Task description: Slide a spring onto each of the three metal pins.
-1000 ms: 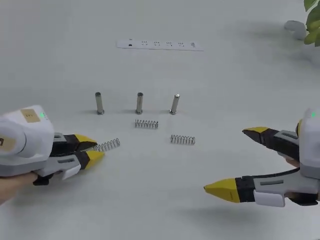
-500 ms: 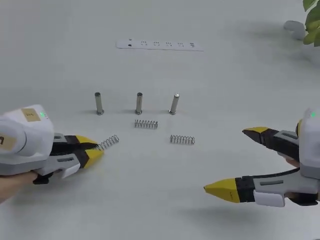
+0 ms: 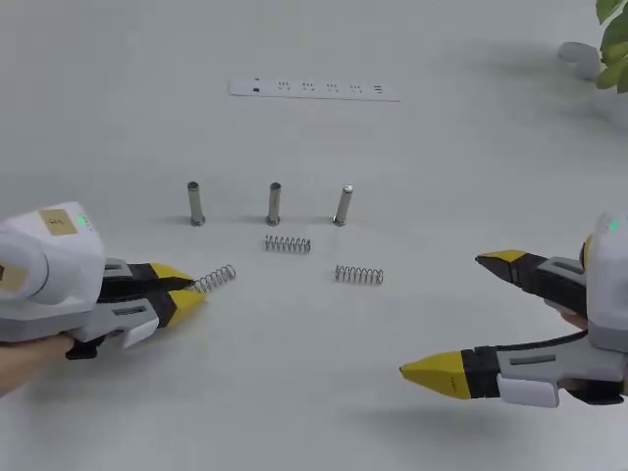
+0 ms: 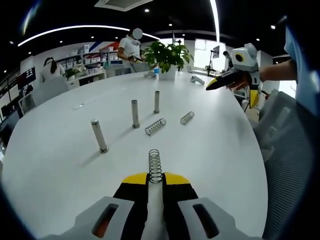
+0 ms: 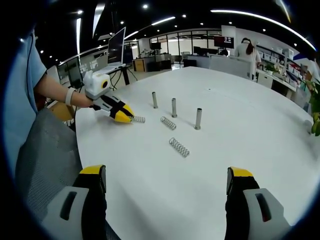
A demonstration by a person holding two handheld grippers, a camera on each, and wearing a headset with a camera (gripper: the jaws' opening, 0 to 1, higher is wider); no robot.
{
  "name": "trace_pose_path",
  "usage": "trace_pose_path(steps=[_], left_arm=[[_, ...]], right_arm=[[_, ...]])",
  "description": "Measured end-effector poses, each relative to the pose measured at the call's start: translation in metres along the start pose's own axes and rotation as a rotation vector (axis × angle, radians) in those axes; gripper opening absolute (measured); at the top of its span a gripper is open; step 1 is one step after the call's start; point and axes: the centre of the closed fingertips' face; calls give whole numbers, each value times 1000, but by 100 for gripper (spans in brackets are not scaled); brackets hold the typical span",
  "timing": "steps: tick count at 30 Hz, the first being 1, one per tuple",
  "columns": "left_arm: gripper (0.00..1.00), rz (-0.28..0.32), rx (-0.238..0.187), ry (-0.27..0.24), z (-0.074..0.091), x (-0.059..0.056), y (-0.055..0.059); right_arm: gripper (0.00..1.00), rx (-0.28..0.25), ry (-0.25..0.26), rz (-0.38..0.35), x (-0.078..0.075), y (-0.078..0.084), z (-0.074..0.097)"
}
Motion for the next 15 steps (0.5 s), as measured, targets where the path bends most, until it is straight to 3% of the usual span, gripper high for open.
trace_pose_path(steps=[15], left_arm=[[2, -4, -25, 6, 5, -4, -7]], right_arm=[[99, 1, -11, 6, 3, 0, -2]])
Point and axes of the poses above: the centre of the closed fingertips' face, and the gripper's own axes: z roughly backward along the fingers, x roughly to its left, y roughly out of its underside, and after that the axes turned 9 degrees about y, right-handed
